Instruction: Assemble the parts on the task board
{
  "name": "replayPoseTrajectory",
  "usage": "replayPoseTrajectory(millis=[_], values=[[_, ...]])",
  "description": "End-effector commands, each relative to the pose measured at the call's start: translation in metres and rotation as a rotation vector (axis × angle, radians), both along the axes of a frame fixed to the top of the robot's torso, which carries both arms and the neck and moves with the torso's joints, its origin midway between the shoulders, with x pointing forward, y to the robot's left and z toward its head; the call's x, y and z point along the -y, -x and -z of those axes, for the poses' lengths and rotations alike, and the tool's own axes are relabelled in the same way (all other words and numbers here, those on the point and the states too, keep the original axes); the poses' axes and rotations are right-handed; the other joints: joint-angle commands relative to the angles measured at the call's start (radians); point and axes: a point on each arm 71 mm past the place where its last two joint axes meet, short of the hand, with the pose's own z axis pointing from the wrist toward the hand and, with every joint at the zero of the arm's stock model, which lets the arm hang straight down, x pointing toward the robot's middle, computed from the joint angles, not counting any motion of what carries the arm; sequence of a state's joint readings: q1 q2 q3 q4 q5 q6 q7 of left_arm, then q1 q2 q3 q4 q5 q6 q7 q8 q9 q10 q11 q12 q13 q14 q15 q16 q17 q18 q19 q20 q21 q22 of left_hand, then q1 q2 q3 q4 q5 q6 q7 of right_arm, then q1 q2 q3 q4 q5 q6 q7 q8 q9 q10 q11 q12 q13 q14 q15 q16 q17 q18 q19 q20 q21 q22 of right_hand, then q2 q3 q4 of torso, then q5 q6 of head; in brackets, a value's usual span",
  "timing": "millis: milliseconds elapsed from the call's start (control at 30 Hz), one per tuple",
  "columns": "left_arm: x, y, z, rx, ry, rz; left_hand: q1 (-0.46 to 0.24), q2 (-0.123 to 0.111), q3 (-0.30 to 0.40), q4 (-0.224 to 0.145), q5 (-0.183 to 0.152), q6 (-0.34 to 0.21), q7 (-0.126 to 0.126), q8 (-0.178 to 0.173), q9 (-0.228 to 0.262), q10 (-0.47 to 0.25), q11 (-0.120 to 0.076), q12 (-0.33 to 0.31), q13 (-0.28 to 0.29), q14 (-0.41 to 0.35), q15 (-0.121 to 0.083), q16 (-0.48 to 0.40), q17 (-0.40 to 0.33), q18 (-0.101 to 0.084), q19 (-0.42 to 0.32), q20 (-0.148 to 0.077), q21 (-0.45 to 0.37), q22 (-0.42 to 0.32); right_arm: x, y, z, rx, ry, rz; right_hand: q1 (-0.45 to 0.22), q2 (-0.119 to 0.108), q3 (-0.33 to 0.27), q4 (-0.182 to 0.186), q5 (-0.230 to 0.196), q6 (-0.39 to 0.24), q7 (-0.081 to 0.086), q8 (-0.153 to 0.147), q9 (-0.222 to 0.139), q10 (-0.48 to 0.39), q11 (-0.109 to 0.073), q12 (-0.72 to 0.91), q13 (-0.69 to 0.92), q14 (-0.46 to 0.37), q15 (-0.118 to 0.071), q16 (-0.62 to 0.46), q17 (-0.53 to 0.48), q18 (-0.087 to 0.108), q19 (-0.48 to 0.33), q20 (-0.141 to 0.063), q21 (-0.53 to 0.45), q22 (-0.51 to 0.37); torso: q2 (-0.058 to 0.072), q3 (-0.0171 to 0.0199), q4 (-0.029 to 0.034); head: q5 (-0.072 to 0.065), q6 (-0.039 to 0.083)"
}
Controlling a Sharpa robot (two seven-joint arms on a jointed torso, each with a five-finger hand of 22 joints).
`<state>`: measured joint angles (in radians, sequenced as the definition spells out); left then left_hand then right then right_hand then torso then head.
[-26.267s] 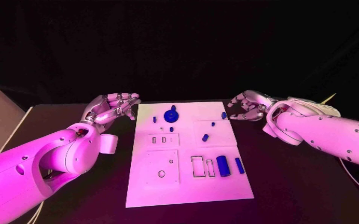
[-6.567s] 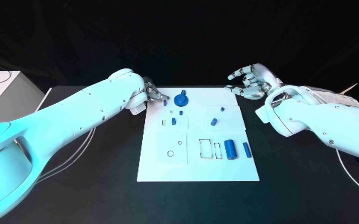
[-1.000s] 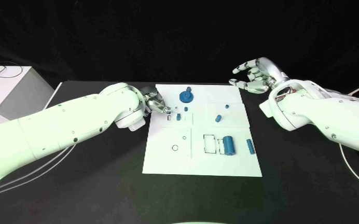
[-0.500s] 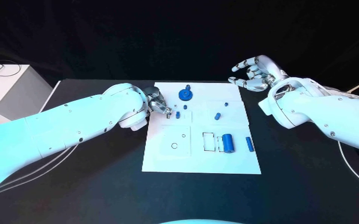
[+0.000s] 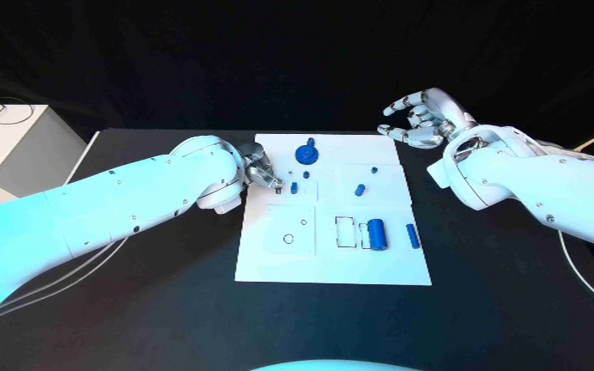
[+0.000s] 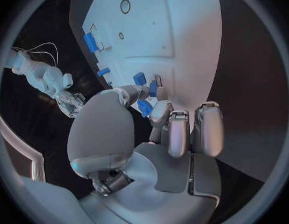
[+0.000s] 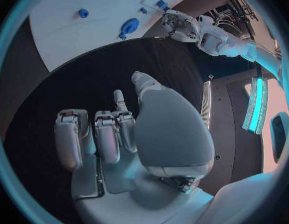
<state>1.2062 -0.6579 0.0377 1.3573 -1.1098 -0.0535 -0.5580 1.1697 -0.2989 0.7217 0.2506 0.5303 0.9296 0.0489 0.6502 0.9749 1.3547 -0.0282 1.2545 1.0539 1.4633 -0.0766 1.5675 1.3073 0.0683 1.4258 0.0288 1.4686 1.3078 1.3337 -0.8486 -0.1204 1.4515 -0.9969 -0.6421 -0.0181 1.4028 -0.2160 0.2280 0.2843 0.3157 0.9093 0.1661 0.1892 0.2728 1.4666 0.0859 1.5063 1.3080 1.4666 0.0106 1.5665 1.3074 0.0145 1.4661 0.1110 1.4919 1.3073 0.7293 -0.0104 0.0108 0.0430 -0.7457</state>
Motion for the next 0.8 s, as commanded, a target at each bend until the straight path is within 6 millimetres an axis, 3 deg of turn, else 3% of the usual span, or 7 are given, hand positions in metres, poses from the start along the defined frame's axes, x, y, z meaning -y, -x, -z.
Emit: replayPoseTrajectory(millis=[33,800], values=[[0.0022,0.0007,0.0014,-0.011,-0.025,0.026,0.000,0.008,0.207,-0.211,0.006,0.004,-0.001,-0.001,-0.001,0.000,-0.001,-0.002,-0.001,0.108,-0.007,0.003,0.263,-0.012,0.002,-0.001,0.003,0.025,-0.0016,0.0006,-0.0001,0.005,0.010,-0.015,-0.014,0.000,0.003,0.002,0.004,-0.006,0.000,0.005,0.001,0.039,-0.004,-0.001,0.206,0.099,-0.005,-0.004,0.244,0.008,0.069,-0.005,-0.002,0.194,0.000,-0.0007,0.0000,0.000,-0.002],[0.0029,0.0010,0.0039,-0.020,-0.039,0.037,0.000,0.009,0.208,-0.213,0.005,0.004,-0.001,-0.003,-0.001,-0.002,-0.001,-0.005,-0.005,0.108,-0.007,0.003,0.263,-0.011,0.000,-0.002,0.002,0.023,-0.0014,0.0007,-0.0001,0.005,0.010,-0.016,-0.015,0.000,0.004,0.002,0.006,-0.006,0.000,0.005,0.001,0.039,-0.004,-0.001,0.206,0.099,-0.005,-0.004,0.244,0.008,0.069,-0.005,-0.002,0.193,0.000,-0.0003,-0.0004,0.001,-0.010]])
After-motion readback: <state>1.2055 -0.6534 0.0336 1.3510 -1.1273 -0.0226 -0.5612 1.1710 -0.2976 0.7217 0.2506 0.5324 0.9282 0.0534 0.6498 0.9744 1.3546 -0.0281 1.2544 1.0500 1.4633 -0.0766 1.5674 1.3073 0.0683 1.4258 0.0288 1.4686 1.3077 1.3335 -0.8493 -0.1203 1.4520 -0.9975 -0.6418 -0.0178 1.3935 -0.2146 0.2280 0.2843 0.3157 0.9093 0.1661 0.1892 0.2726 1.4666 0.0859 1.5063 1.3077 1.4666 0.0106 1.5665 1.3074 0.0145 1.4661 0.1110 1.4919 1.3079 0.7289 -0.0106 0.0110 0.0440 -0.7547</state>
